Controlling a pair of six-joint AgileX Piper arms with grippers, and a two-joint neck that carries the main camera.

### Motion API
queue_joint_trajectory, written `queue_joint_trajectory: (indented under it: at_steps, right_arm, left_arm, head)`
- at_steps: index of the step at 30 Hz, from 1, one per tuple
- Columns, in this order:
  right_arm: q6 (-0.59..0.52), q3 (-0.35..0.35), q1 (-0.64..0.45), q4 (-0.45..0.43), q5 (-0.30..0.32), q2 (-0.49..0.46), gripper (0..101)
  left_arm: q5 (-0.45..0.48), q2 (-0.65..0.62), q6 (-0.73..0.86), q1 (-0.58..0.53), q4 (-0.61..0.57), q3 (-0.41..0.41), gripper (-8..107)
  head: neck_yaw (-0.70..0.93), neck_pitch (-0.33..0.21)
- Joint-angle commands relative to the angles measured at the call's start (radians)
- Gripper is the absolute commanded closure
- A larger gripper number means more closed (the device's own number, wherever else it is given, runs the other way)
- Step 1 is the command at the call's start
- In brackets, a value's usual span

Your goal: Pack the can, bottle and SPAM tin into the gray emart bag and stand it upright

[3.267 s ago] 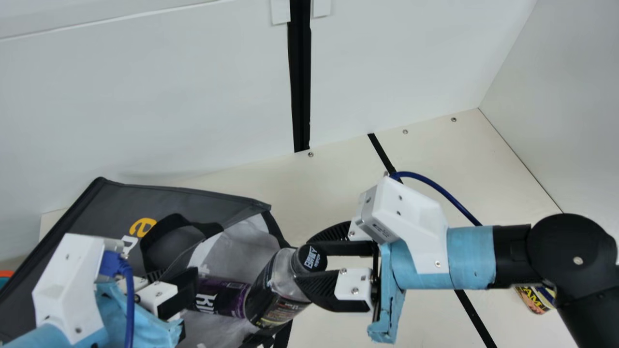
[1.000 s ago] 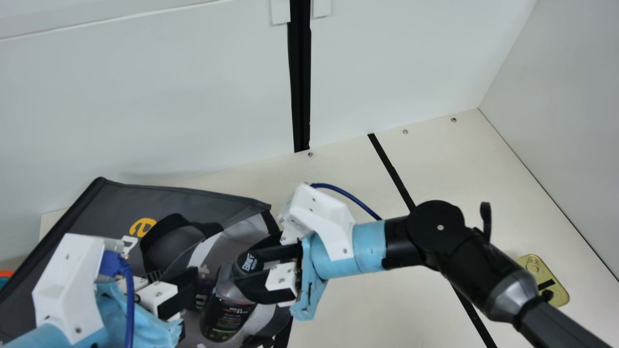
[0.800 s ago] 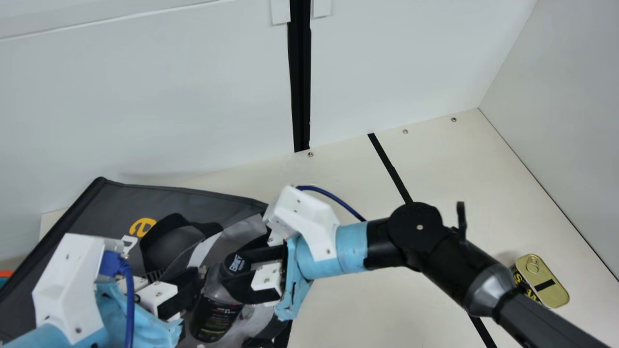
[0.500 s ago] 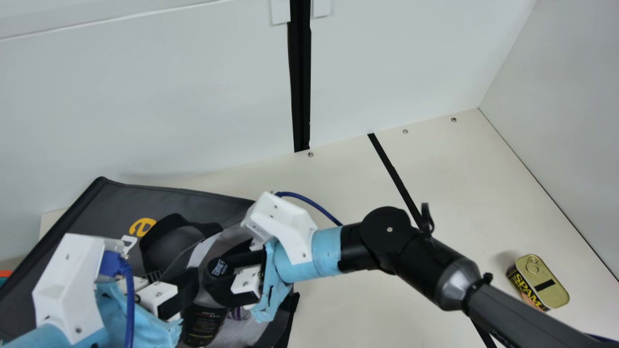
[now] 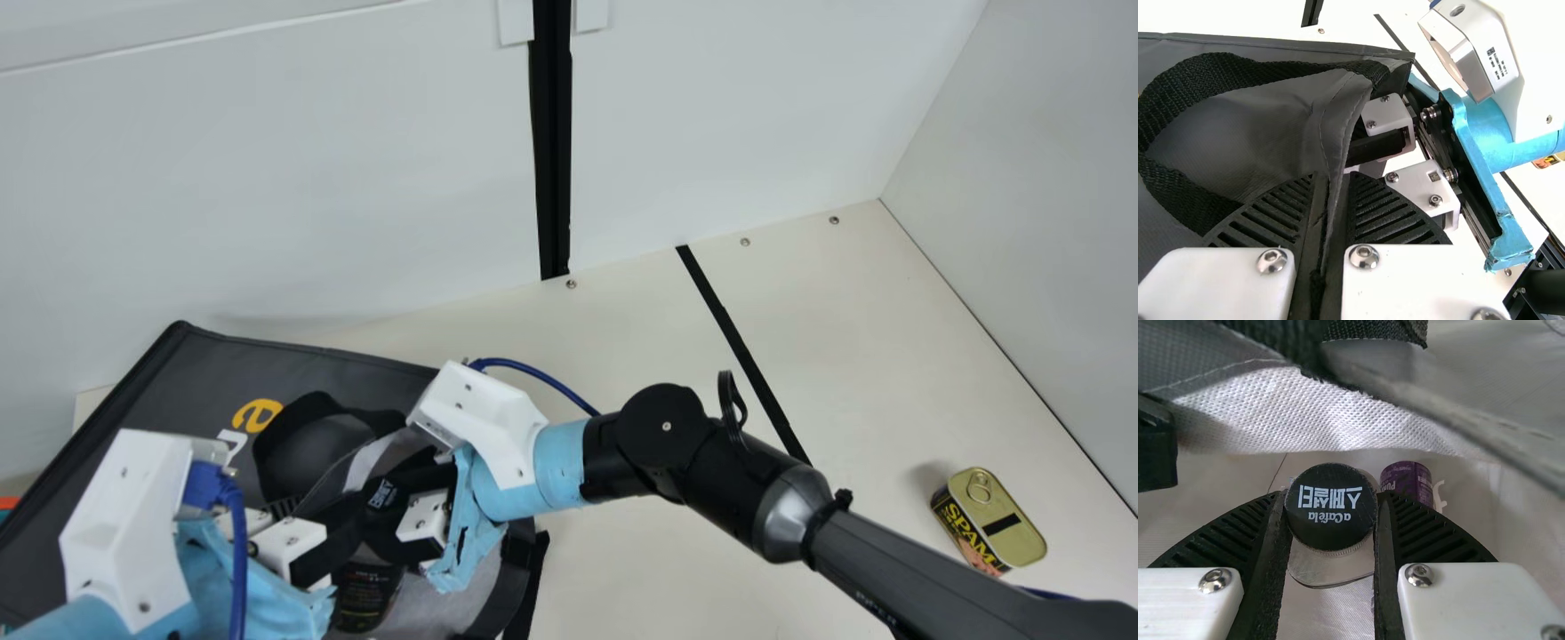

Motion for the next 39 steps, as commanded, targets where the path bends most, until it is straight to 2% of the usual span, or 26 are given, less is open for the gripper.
queue_joint_trajectory:
  at_steps: [1, 17, 28, 39]
  right_arm:
    - [0.003, -0.002, 0.000, -0.011, 0.000, -0.006, 58]
    - [0.029, 0.033, -0.042, -0.064, 0.043, -0.100, 6]
    - [0.036, 0.096, -0.117, -0.099, 0.135, -0.217, 6]
    - [0.025, 0.154, -0.262, -0.124, 0.286, -0.341, 6]
  left_arm:
    - [0.000, 0.000, 0.000, 0.000, 0.000, 0.000, 107]
    - [0.000, 0.000, 0.000, 0.000, 0.000, 0.000, 107]
    - [0.000, 0.000, 0.000, 0.000, 0.000, 0.000, 107]
    - [0.000, 0.000, 0.000, 0.000, 0.000, 0.000, 107]
  head:
    - [-0.002, -0.024]
    - [-0.002, -0.024]
    - [-0.002, -0.024]
    - [-0.002, -0.024]
